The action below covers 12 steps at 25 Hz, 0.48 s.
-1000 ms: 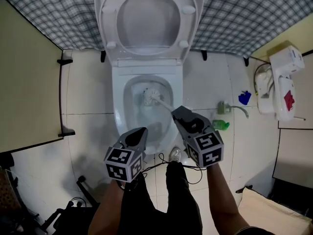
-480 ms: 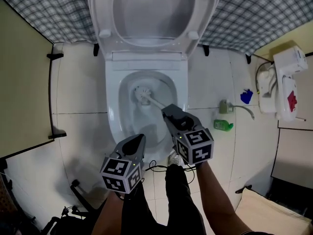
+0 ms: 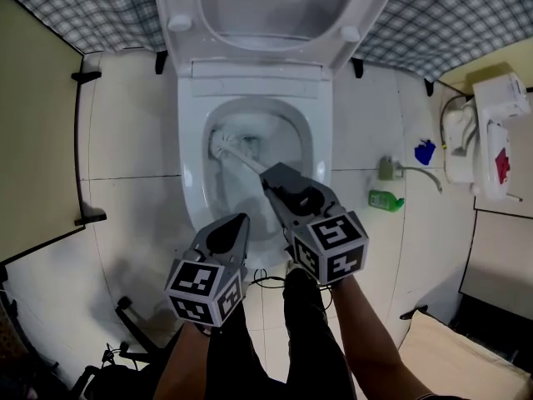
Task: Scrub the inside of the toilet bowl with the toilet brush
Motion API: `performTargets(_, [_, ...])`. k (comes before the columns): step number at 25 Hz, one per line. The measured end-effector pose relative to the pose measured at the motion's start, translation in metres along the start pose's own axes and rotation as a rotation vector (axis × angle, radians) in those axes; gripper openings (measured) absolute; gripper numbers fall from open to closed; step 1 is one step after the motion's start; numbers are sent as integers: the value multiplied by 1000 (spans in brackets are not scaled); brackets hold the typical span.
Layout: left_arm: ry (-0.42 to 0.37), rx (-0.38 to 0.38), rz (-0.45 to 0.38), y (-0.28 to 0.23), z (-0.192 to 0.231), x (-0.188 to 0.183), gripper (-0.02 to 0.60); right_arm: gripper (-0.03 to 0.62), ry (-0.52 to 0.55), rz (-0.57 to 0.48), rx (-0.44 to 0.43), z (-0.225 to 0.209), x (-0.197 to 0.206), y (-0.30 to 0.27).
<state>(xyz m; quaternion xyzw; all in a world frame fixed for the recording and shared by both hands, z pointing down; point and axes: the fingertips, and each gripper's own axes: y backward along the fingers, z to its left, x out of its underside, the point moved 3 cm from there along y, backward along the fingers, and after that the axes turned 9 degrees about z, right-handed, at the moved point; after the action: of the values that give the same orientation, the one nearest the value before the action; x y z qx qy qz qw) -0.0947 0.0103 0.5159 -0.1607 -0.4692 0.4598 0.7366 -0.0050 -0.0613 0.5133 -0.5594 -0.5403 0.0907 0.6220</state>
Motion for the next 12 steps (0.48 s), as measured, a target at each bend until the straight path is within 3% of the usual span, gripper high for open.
performTargets(4, [10, -4, -1, 3, 3, 3, 9, 186, 64, 38, 37, 7, 5, -15])
performTargets(12, [19, -5, 11, 0, 8, 9, 9, 186, -14, 147, 142, -34, 48, -30])
